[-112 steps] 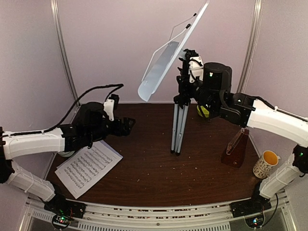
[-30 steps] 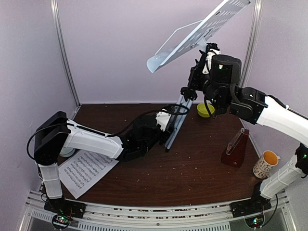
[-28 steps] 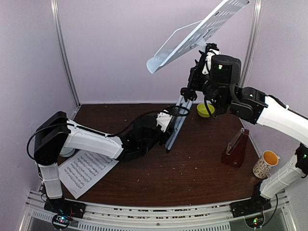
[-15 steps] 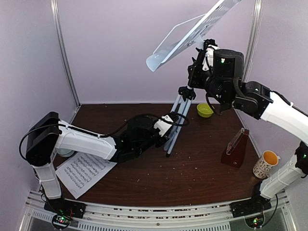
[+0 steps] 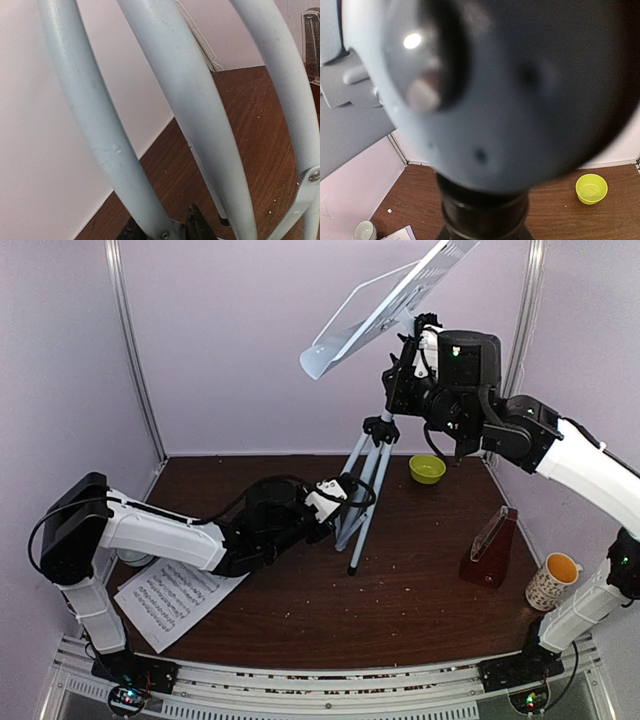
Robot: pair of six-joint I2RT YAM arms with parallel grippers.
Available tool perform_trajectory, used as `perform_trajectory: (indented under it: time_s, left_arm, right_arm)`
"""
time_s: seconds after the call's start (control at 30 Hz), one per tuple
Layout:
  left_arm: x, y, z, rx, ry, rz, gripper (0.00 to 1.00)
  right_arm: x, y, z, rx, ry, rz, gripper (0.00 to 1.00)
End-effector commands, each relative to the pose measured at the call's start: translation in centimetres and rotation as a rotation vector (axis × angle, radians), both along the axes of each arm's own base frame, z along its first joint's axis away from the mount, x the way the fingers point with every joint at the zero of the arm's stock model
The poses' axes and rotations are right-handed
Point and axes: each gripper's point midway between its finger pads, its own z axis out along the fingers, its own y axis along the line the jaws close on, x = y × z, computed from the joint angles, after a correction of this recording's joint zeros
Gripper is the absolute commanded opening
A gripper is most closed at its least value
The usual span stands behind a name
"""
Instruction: Set up the instrument practice props
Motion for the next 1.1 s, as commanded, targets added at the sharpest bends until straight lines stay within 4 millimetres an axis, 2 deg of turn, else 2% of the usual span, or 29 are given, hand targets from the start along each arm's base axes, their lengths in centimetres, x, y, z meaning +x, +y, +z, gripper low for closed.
perform_trajectory:
  time_s: [0.0, 0.13, 0.3, 0.6, 0.73, 0.87, 1.07]
  left_arm:
    - [1.7, 2.6, 2.0, -0.014, -0.024, 0.078, 0.28]
    - [1.5, 1.9, 4.6, -0.082, -0.024, 0.07, 0.43]
    - [1.8, 1.0, 6.9, -0.158, -0.019, 0.071, 0.52]
    - [3.4, 1.1, 9.9, -0.317, 0.036, 0.174, 0.53]
    - [3.5, 0.6, 9.8, -0.301, 0.063, 0.167, 0.44]
    - [2.7, 0.4, 8.3, -0.187, 0.042, 0.123, 0.39]
    - [1.7, 1.2, 6.4, -0.04, -0.046, 0.085, 0.29]
  right_arm:
    - [-1.9, -0.8, 7.5, 0.17, -0.127, 0.08, 0.0]
    - [-1.7, 0.1, 7.0, 0.194, -0.111, 0.101, 0.0]
    - [-1.5, 0.6, 6.6, 0.232, -0.102, 0.113, 0.0]
    - [-1.8, 0.6, 6.3, 0.251, -0.105, 0.09, 0.0]
    - [-1.7, 0.7, 6.2, 0.24, -0.104, 0.086, 0.0]
    - [-1.7, 0.2, 6.5, 0.207, -0.116, 0.067, 0.0]
    - [-1.8, -0.9, 7.5, 0.178, -0.15, 0.041, 0.0]
